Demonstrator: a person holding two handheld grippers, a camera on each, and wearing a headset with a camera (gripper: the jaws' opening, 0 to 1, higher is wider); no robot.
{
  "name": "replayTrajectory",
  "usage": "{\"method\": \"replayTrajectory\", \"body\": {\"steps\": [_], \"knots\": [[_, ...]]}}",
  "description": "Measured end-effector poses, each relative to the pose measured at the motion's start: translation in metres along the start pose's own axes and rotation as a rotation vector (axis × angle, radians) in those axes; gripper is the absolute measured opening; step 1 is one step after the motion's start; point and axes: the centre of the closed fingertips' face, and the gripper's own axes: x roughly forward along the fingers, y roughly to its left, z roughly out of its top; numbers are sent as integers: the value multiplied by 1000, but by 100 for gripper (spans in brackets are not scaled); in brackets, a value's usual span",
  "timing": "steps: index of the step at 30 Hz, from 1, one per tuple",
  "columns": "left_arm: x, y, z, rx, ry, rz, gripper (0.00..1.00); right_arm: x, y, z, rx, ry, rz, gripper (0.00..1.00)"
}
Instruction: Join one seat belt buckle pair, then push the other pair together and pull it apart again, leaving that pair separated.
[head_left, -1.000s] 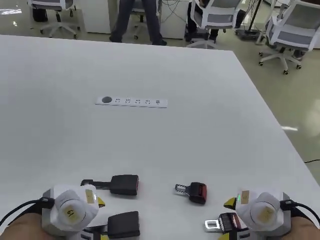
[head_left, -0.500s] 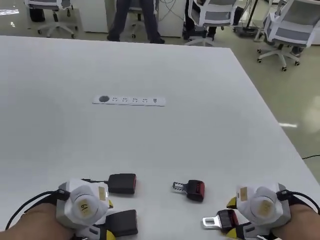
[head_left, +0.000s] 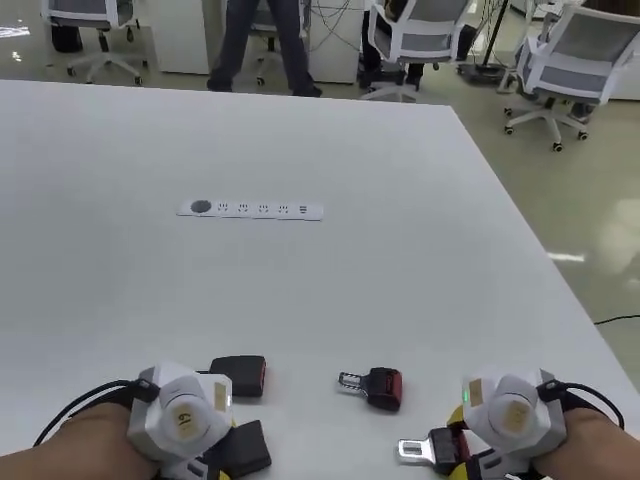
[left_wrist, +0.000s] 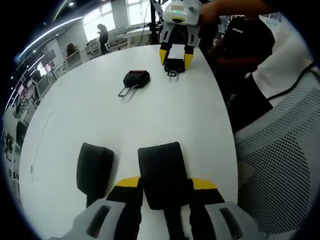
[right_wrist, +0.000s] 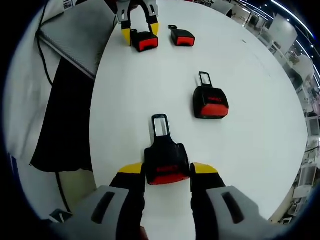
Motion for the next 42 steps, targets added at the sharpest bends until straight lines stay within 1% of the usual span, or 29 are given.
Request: {"method": "replayTrajectory", "body": {"steps": [5, 8, 11, 13, 16, 18, 23, 29, 33, 34, 37, 39, 42], "knots": [[1, -1, 1, 25, 12, -27, 35, 0, 0, 0, 9, 1, 7, 33], [2, -1, 0, 40, 17, -38, 35, 1, -2, -2, 34, -13, 16, 33], [2, -2, 1, 61, 18, -47, 35, 1, 0, 0, 75, -34, 34, 33], [2, -2, 1, 68, 21, -51, 35, 2, -2, 0, 75, -32, 41, 33], [2, -2, 2, 60, 20, -55, 34, 2, -2, 0, 69, -20, 47, 33], [2, -1, 1, 50, 14, -55, 34, 2, -2, 0, 67, -16, 49, 33], [1, -2, 1, 36, 4, -46, 34, 3, -3, -1, 74, -8, 49, 33], [2, -1, 0, 36, -3, -43, 34, 2, -1, 1, 77, 1, 43, 33], [1, -2, 0, 29, -1, -44, 34, 3, 3, 8, 67, -3, 40, 33], [1, -2, 1, 28, 0, -45, 34, 4, 6, 12, 65, -6, 41, 33], [1, -3, 1, 27, 1, -45, 34, 7, 7, 20, 63, -12, 41, 33], [1, -3, 1, 26, -2, -46, 34, 9, 10, 28, 62, -23, 39, 33], [1, -4, 2, 25, -4, -46, 34, 13, 13, 42, 69, -53, 40, 33]]}}
